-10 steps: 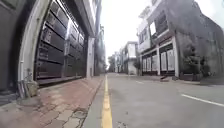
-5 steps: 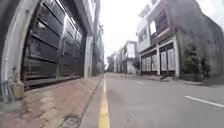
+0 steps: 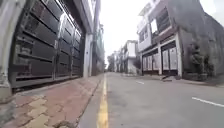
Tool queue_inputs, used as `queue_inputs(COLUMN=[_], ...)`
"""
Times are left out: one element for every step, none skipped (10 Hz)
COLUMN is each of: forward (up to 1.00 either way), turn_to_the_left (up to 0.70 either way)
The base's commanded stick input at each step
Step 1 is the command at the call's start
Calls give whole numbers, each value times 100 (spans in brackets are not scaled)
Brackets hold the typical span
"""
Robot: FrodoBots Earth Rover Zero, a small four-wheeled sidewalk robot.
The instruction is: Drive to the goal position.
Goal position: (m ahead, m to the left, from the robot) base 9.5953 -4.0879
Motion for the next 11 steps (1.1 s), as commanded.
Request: queue_inputs(forward=[50,50,50,50,50,50,50,50,50,50,50], turn_to_the_left=[0,0,0,0,0,0,0,0,0,0,-9])
